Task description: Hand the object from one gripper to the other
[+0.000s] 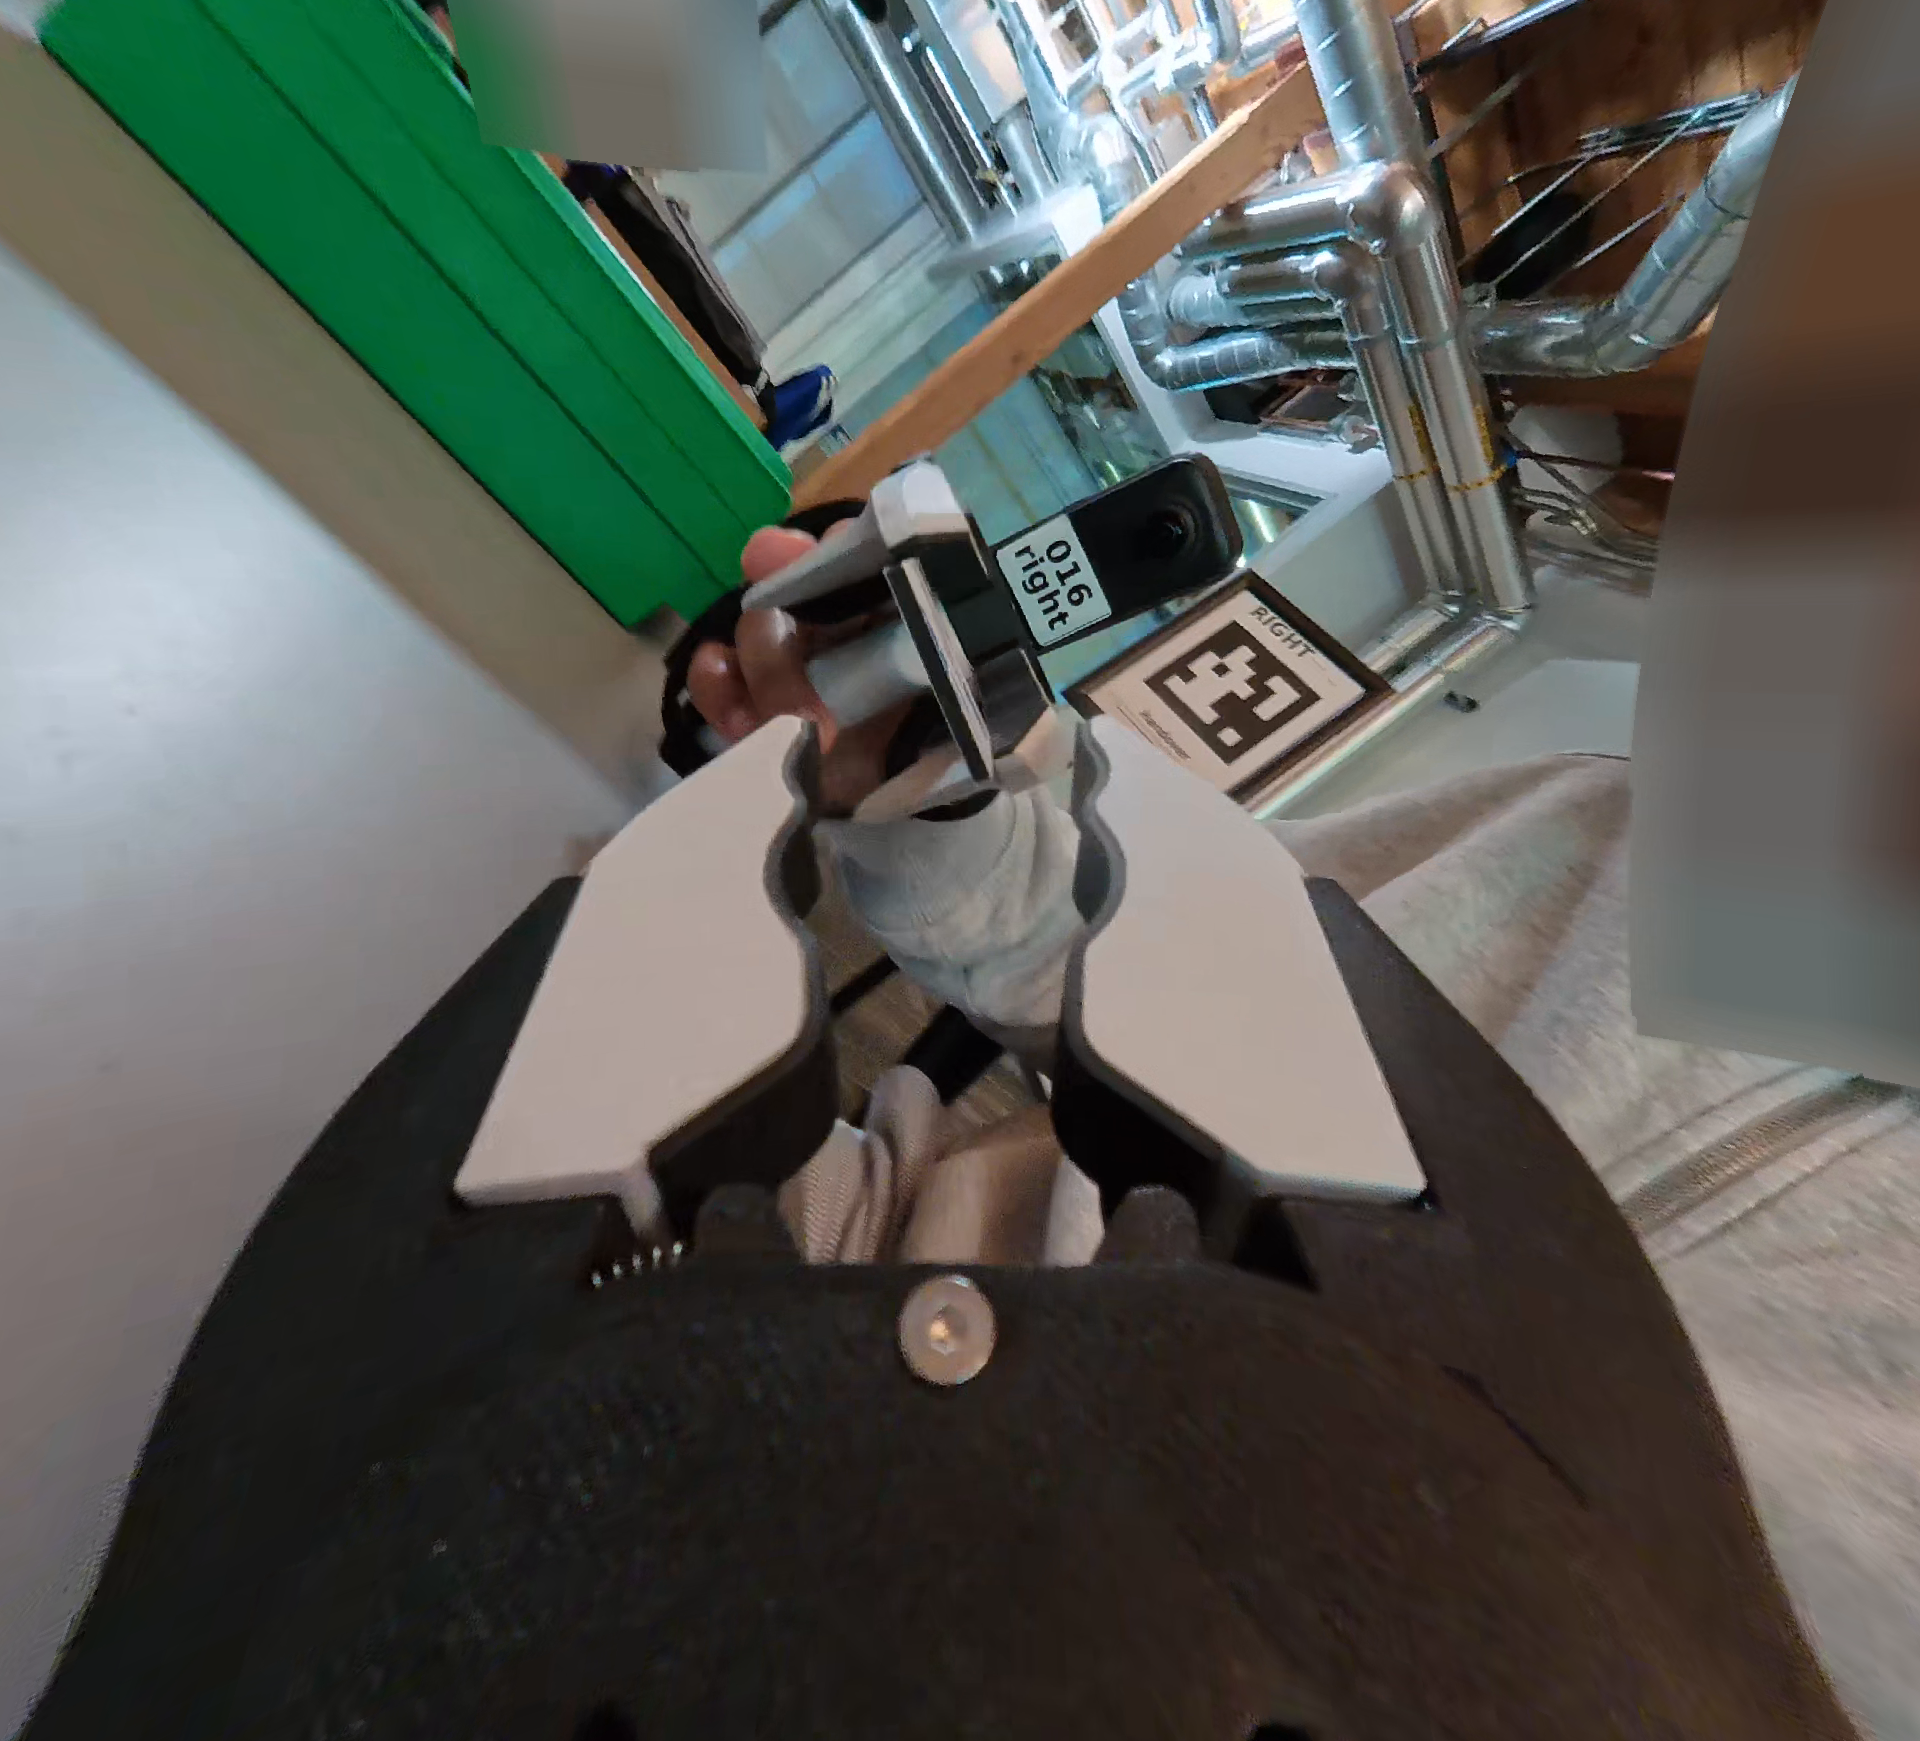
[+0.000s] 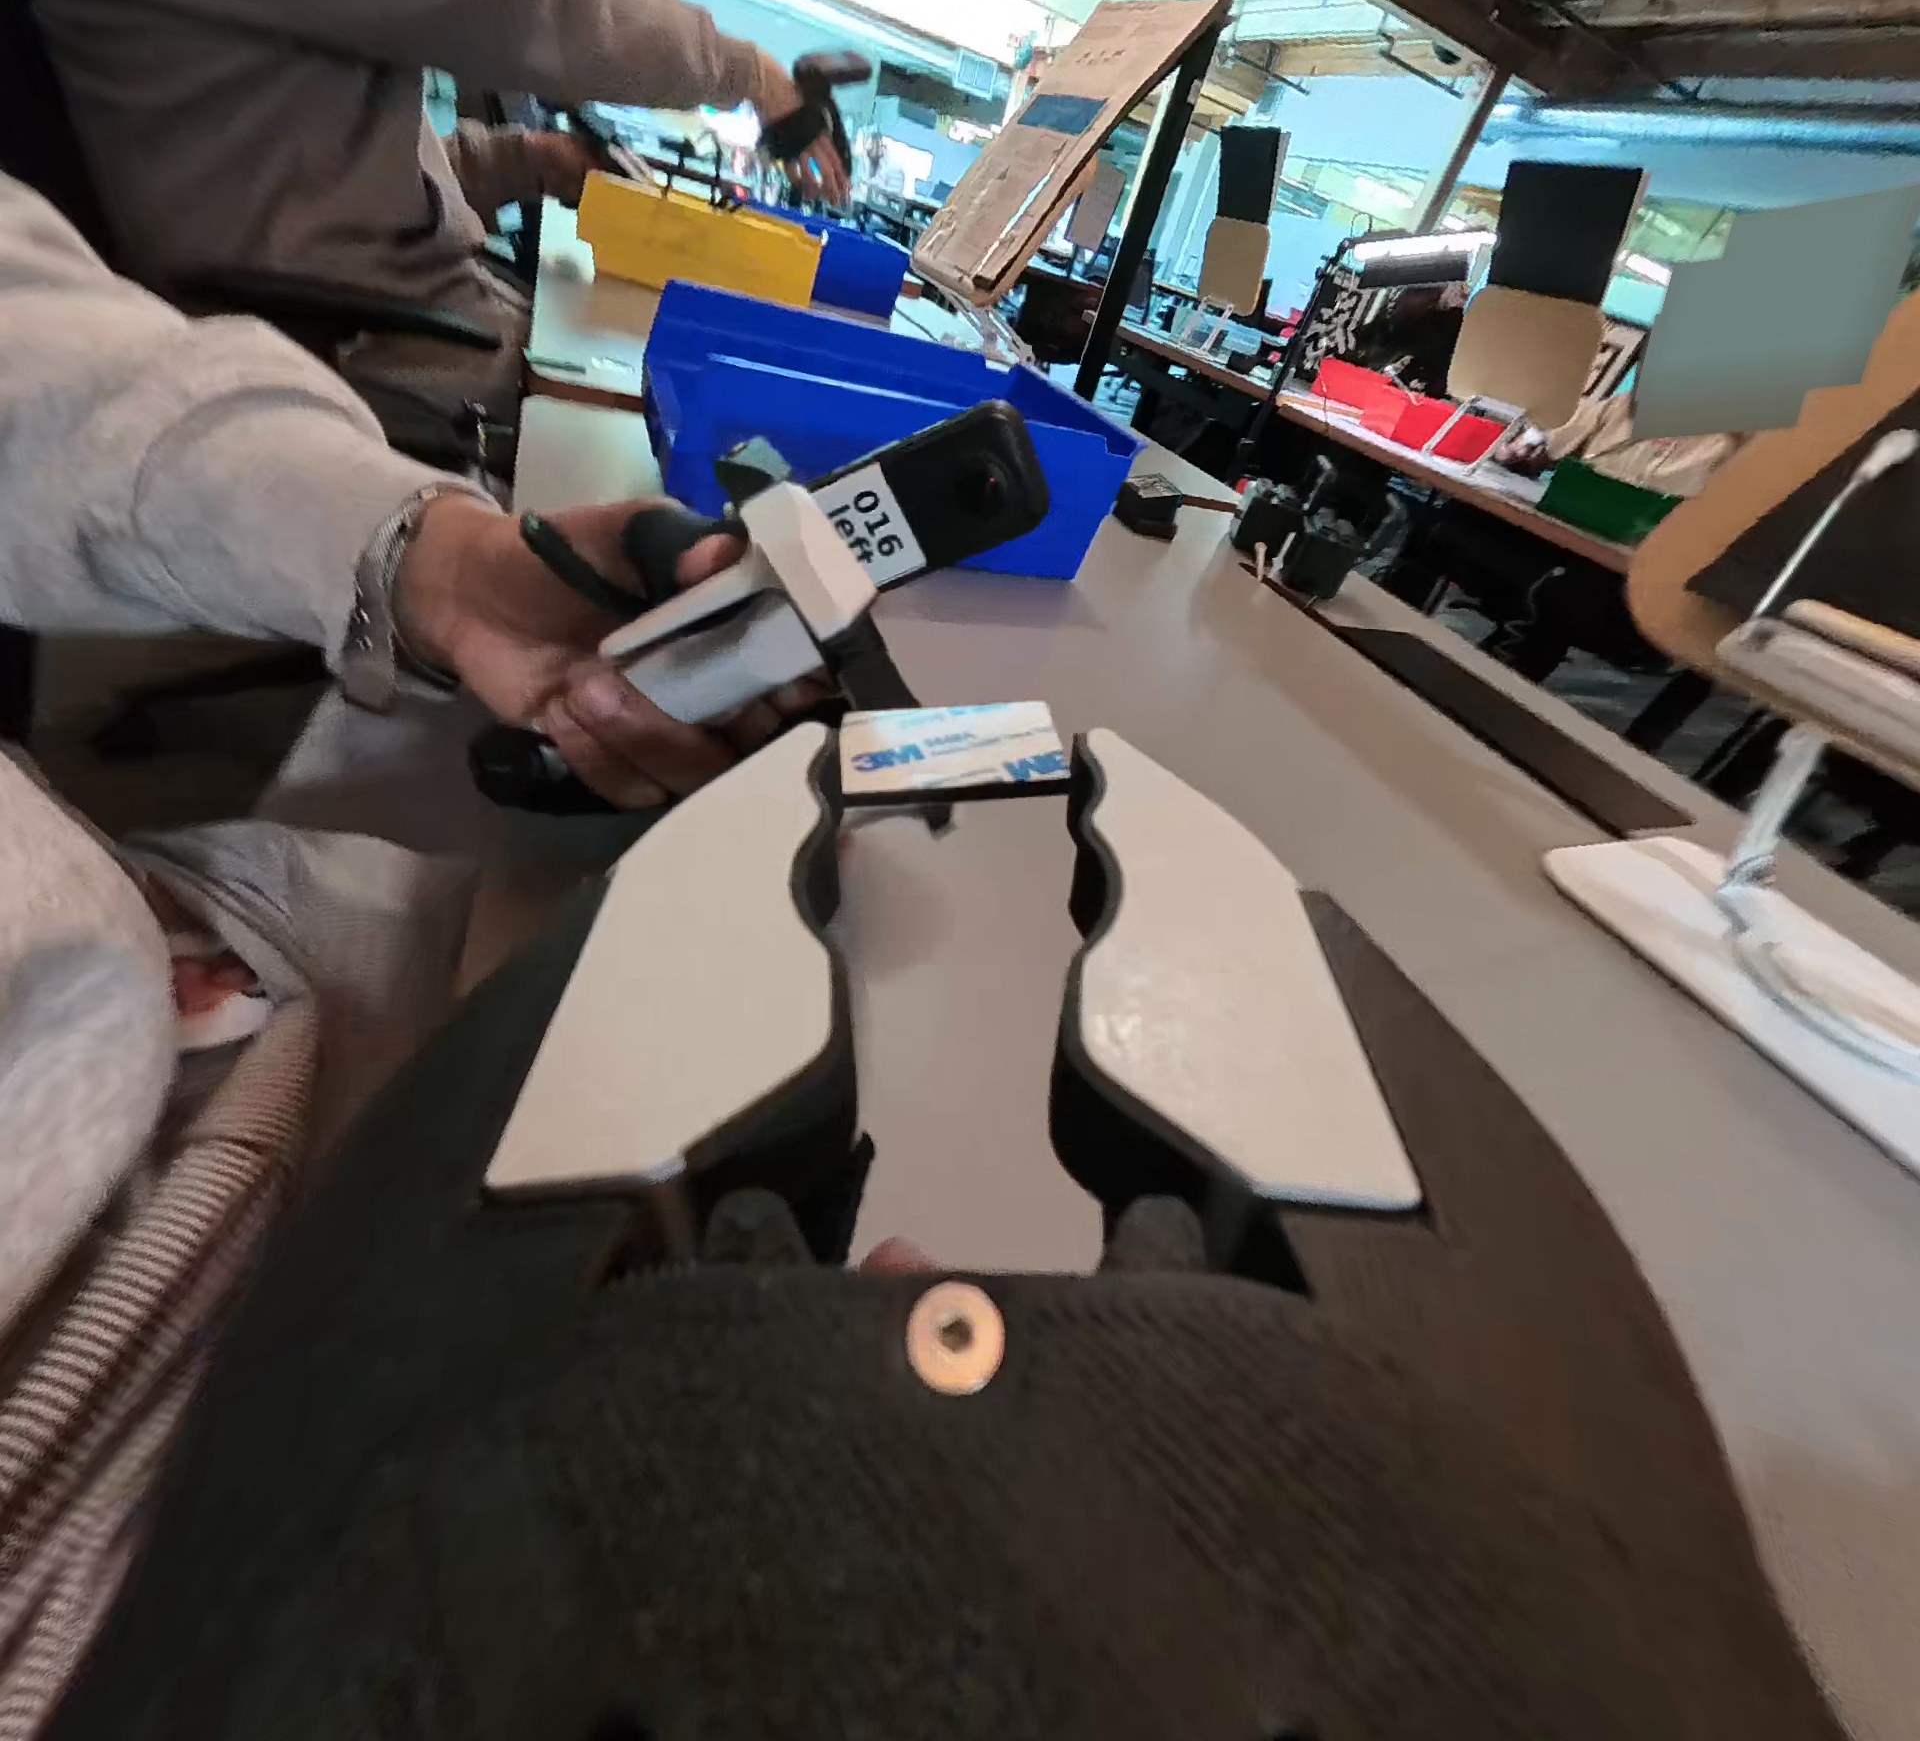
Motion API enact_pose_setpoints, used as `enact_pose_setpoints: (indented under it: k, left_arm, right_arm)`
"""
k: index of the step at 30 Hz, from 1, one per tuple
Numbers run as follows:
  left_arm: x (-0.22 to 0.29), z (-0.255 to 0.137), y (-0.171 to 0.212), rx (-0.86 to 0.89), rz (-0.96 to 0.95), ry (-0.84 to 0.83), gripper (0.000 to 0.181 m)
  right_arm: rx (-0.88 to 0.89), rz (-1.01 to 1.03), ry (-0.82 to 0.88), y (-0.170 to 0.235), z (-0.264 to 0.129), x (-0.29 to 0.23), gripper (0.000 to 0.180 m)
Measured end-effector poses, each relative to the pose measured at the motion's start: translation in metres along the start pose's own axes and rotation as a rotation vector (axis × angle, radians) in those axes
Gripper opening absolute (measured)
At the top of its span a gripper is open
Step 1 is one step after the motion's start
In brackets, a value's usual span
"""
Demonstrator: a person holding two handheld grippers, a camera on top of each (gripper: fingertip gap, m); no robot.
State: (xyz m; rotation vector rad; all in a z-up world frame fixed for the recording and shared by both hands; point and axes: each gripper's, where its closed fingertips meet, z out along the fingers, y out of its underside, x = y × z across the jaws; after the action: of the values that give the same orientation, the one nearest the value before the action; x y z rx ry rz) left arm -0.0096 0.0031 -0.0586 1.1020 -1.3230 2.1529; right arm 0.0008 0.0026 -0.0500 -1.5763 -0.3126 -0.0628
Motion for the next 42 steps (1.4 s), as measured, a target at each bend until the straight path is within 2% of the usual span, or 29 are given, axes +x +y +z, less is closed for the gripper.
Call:
enact_pose_setpoints:
  k: [1, 4, 9, 13, 16, 28, 34, 35, 37, 39, 42]
  left_arm:
    - [0.001, -0.001, -0.003, 0.017, 0.045, -0.005, 0.048]
    - [0.007, -0.002, -0.007, 0.016, 0.211, -0.039, 0.052]
    - [0.006, 0.003, -0.002, -0.049, 0.522, -0.17, 0.071]
    - [0.004, 0.007, 0.004, -0.078, 0.595, -0.214, 0.079]
    - [0.005, 0.007, 0.004, -0.075, 0.564, -0.191, 0.075]
    - [0.007, 0.007, 0.011, -0.11, 0.508, -0.148, 0.045]
    - [0.007, 0.007, 0.01, -0.108, 0.477, -0.141, 0.043]
    - [0.008, 0.007, 0.01, -0.108, 0.473, -0.135, 0.044]
    - [0.008, 0.006, 0.007, -0.089, 0.436, -0.128, 0.044]
    - [0.007, 0.003, 0.003, -0.058, 0.377, -0.114, 0.044]
    - [0.006, -0.002, -0.006, -0.005, 0.272, -0.087, 0.043]
  right_arm:
    - [0.008, 0.058, -0.013, -0.001, -0.001, 0.0, 0.042]
    - [0.03, 0.253, -0.068, -0.004, -0.002, -0.001, 0.043]
    - [0.09, 0.604, -0.186, -0.012, -0.006, -0.001, 0.043]
    - [0.089, 0.645, -0.196, -0.011, -0.008, 0.0, 0.042]
    - [0.065, 0.666, -0.224, -0.009, -0.005, -0.005, 0.042]
    - [0.02, 0.655, -0.246, -0.002, 0.0, -0.014, 0.042]
    - [0.035, 0.622, -0.24, -0.003, 0.0, -0.014, 0.043]
    - [0.049, 0.597, -0.235, -0.005, 0.0, -0.013, 0.044]
    - [0.091, 0.513, -0.183, -0.01, 0.0, -0.008, 0.063]
    - [0.121, 0.4, -0.129, -0.013, -0.001, -0.004, 0.074]
    - [0.101, 0.219, -0.059, -0.012, -0.002, 0.0, 0.076]
